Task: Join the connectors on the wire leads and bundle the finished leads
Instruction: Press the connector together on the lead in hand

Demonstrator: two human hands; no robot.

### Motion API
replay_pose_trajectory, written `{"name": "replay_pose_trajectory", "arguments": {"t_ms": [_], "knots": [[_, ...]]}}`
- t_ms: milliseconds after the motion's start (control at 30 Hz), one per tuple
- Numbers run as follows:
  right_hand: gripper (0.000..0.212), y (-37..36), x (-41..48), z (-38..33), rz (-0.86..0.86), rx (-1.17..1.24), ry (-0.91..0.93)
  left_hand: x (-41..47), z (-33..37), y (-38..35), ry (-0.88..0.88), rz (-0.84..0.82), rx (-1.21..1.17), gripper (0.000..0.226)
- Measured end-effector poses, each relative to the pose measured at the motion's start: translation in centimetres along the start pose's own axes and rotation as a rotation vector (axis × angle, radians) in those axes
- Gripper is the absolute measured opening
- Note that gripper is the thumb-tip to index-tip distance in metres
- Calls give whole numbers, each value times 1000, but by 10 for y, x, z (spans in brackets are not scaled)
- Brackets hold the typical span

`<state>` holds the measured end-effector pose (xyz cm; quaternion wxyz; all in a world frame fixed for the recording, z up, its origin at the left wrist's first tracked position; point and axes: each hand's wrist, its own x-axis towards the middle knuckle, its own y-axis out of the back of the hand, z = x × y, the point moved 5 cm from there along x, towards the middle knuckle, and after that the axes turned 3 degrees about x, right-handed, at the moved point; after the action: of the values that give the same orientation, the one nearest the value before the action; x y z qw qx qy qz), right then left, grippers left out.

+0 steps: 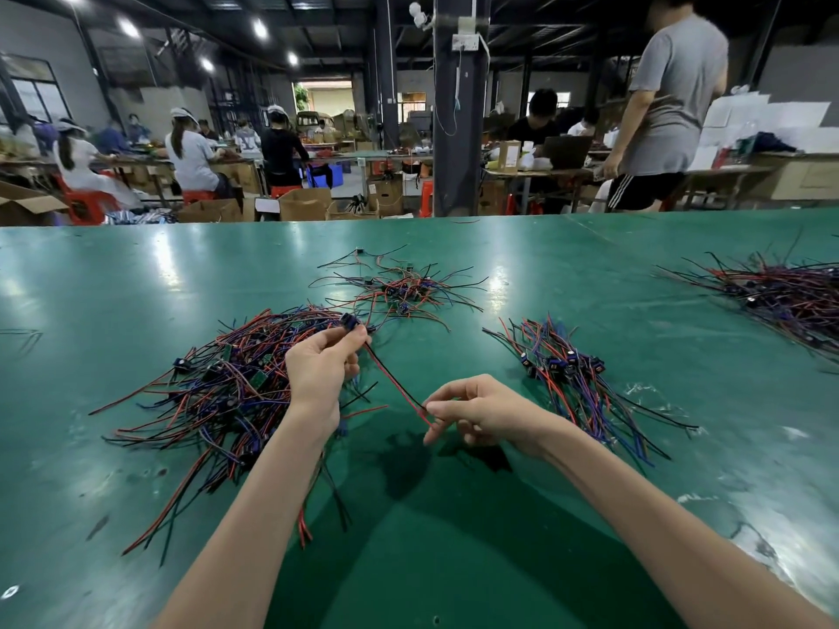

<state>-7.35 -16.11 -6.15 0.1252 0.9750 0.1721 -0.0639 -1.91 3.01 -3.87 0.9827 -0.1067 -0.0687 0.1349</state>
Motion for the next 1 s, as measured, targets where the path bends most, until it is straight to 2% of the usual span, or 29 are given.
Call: {"name": "replay_pose_trajectory", "arguments": {"t_ms": [100, 167, 267, 400, 500, 600, 733, 1000], "knots": [[40, 13, -1, -6, 89, -21, 14, -1, 0, -2, 66, -54, -51, 13], [48, 20, 0, -9, 149, 58, 76, -6, -1, -10, 77, -114, -38, 11], [41, 20, 0, -11, 187, 169, 151, -17, -6, -25, 67, -218, 21, 8], [27, 9, 2, -11, 183, 201, 172, -32, -15, -42, 62, -320, 102, 6], [15, 6, 3, -9, 208, 190, 181, -39, -20, -48, 72, -352, 139, 8], [15, 7, 4, -5, 221, 202, 171, -43, -22, -50, 68, -370, 138, 8], [17, 6, 4, -2, 199, 203, 133, -42, -19, -47, 6, -333, 154, 7], [20, -9, 5, 4, 78, 178, 81, -8, -5, -11, -23, -67, 75, 10]]}}
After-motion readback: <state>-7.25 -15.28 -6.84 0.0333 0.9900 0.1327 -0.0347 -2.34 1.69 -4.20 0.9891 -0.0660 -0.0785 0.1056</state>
